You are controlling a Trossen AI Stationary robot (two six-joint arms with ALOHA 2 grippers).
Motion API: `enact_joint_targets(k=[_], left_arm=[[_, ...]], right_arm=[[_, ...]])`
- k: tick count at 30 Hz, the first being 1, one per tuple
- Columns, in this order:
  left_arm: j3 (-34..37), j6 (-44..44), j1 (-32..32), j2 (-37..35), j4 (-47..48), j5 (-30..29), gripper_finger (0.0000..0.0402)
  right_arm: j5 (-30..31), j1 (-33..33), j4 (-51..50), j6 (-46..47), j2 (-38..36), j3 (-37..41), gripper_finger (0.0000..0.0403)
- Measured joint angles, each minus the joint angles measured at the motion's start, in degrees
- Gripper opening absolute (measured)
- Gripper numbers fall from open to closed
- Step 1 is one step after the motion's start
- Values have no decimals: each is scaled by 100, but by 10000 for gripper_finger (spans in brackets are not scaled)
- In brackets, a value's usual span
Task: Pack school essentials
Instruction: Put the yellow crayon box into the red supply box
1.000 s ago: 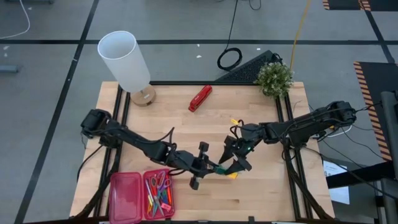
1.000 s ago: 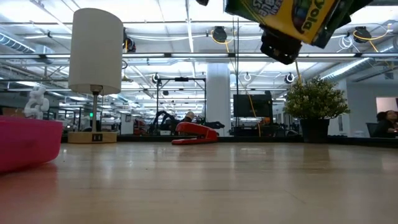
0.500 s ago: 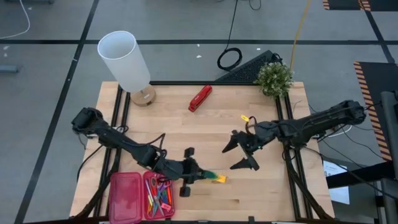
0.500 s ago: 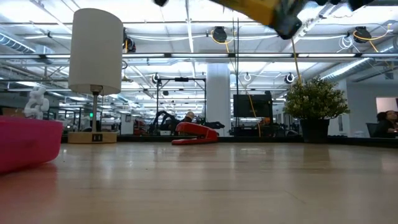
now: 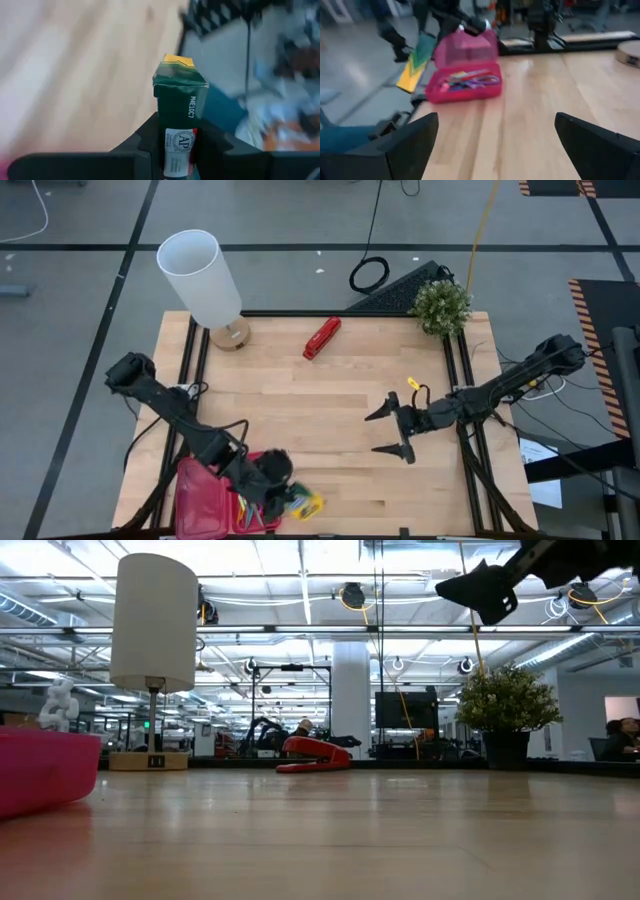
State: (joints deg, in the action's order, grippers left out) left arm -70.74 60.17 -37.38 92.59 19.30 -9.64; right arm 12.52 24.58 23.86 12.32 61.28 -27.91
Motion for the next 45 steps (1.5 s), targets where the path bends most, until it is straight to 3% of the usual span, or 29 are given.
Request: enact_joint_targets(k=[6,12,17,21,27,36,45], left_arm=[[0,133,-150,-173,976,1234,88],[1,-1004,-3,-437,2228,2107,88],[2,-1933,342,-459,2590,2968,88],[2,-2604,659,-386,2591,3489,88],[49,-3287,1039,-380,2550,3550,88],[1043,-2739,1165,-380,1036,4570,88],[1690,-2336,1172,-380,388,4581,88]], right_arm=[[-51,7,736,-40,1,518,393],[-31,-6,784,-301,0,519,393],[-29,-13,750,-269,0,519,393],[-30,-13,750,-263,0,519,393],[-31,-13,697,-194,0,519,393],[-53,-11,417,14,0,519,393],[-69,70,356,72,0,519,393]])
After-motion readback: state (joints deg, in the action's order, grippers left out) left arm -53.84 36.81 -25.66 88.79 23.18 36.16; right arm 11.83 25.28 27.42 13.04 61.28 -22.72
